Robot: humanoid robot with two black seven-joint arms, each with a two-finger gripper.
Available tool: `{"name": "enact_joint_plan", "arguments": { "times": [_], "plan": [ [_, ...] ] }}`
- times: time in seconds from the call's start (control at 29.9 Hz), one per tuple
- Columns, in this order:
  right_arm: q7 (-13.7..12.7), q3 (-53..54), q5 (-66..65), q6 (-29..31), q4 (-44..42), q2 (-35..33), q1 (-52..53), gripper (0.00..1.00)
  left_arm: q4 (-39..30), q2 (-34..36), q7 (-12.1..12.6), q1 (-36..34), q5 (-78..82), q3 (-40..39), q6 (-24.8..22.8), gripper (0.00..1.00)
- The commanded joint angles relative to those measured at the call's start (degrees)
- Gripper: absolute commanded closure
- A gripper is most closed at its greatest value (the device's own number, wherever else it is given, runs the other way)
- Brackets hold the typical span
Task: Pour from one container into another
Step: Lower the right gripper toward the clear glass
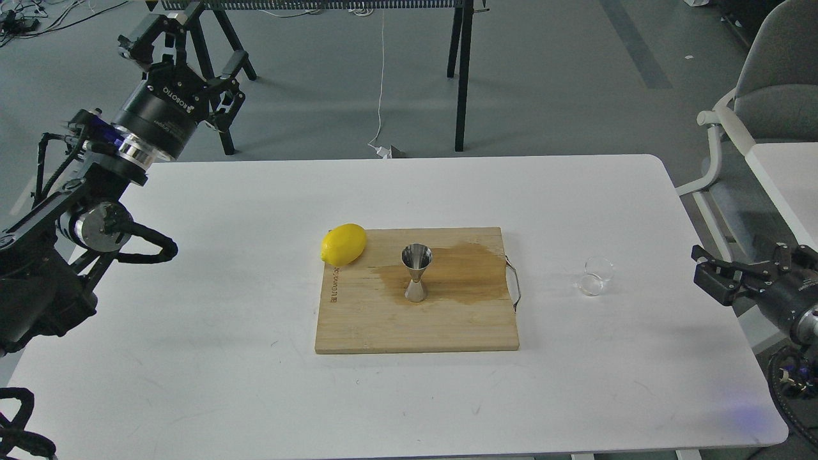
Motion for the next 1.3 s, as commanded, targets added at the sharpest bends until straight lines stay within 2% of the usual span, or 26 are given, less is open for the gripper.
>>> {"name": "enact_joint_plan", "arguments": {
  "times": [0.0, 0.17, 0.43, 0.64, 0.87, 1.27],
  "plan": [
    [0.6, -0.2, -0.3, -4.7, 0.1, 2.7, -0.1, 0.02, 0.0, 0.2, 0.0, 0.6, 0.0, 0.0, 0.0, 0.21],
    [2.0, 0.7, -3.2, -10.7, -0.3, 6.1, 0.8, 0.02, 0.0, 0.2, 0.0, 1.1, 0.1, 0.2, 0.0, 0.21],
    [3.3, 0.6, -5.3, -17.1, -1.7, 9.2, 5.1, 0.02, 0.0, 0.1, 0.0, 1.6, 0.1, 0.2, 0.0, 0.21],
    [3.3, 0.0, -7.8, -20.7, -4.2, 14.4, 7.7, 0.02, 0.0, 0.2, 0.0, 1.6, 0.1, 0.2, 0.0, 0.21],
    [3.3, -0.1, -10.2, -23.4, -7.1, 19.1, 9.5, 0.02, 0.0, 0.2, 0.0, 1.6, 0.1, 0.2, 0.0, 0.2],
    [2.9, -0.2, -13.1, -24.4, -11.6, 23.6, 10.7, 0.02, 0.0, 0.6, 0.0, 2.3, 0.0, 0.1, 0.0, 0.2]
  ]
}}
